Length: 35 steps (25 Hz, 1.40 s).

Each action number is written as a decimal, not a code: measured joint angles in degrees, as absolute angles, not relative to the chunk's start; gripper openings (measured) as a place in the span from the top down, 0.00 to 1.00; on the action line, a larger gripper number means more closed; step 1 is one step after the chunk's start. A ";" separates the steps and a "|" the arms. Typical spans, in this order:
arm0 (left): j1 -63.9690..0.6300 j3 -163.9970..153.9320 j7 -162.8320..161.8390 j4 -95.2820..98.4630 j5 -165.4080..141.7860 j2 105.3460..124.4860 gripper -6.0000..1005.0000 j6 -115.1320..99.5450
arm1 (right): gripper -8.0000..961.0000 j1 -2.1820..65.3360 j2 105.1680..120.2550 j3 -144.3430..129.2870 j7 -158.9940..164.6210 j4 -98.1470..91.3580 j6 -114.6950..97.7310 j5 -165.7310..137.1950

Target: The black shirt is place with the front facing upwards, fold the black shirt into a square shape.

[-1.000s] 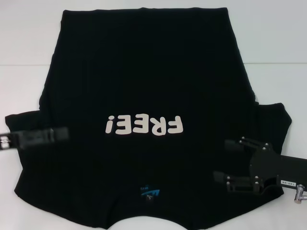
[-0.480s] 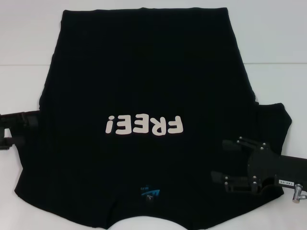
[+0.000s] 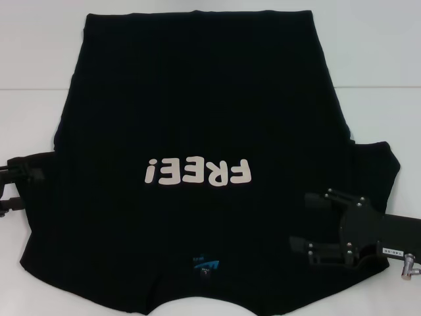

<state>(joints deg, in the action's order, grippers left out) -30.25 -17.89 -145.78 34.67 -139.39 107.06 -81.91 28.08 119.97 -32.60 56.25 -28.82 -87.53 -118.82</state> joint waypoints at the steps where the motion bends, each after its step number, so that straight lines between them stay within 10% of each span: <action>1: -30.25 -17.90 -145.89 34.33 -139.40 107.06 0.16 -81.08 | 0.02 28.06 119.97 -32.60 56.25 -28.83 -87.59 -118.82; 35: -30.59 -20.78 -145.86 31.69 -139.66 107.84 0.16 -75.18 | 0.02 27.92 119.97 -32.60 56.25 -28.66 -87.89 -118.82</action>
